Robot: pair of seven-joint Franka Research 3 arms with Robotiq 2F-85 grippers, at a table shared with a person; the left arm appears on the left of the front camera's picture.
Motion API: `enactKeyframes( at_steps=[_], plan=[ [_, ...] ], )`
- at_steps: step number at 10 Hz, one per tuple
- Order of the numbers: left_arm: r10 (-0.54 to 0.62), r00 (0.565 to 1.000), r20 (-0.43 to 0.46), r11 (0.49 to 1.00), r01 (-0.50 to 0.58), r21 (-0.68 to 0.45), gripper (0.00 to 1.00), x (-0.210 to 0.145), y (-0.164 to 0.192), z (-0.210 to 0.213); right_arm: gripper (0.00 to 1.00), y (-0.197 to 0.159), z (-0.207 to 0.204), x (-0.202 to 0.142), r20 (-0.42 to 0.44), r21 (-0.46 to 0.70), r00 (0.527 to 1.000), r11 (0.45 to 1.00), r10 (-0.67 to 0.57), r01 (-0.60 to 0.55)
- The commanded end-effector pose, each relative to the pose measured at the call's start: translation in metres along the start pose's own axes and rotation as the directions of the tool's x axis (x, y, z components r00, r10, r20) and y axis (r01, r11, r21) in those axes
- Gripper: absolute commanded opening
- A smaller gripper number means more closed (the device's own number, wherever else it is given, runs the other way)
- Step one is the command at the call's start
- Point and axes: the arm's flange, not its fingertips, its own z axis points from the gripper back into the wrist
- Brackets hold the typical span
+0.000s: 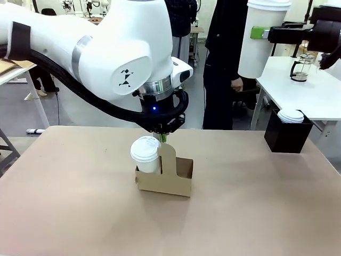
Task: Pour a drink into a cup and package it in a carrier.
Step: Position the Cup Carrier in the center of the table, then insert the held 600 ml Paper Cup into the Cup Carrier.
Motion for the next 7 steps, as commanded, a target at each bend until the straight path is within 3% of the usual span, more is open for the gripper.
enactKeyframes(
  at_steps=[1, 7],
  plan=[
    [0.016, 1.0, -0.008, 1.0, -0.016, 0.025, 0.02, 0.004, -0.014, -0.003, 0.8, 0.001, 0.0, 0.003, 0.006, 0.003, 1.0, 1.0, 0.005, -0.005],
    [-0.004, 1.0, -0.018, 1.0, 0.004, 0.004, 0.02, 0.002, -0.009, -0.006, 0.8, 0.001, 0.0, 0.003, 0.006, 0.003, 1.0, 1.0, 0.005, -0.005]
  ],
)
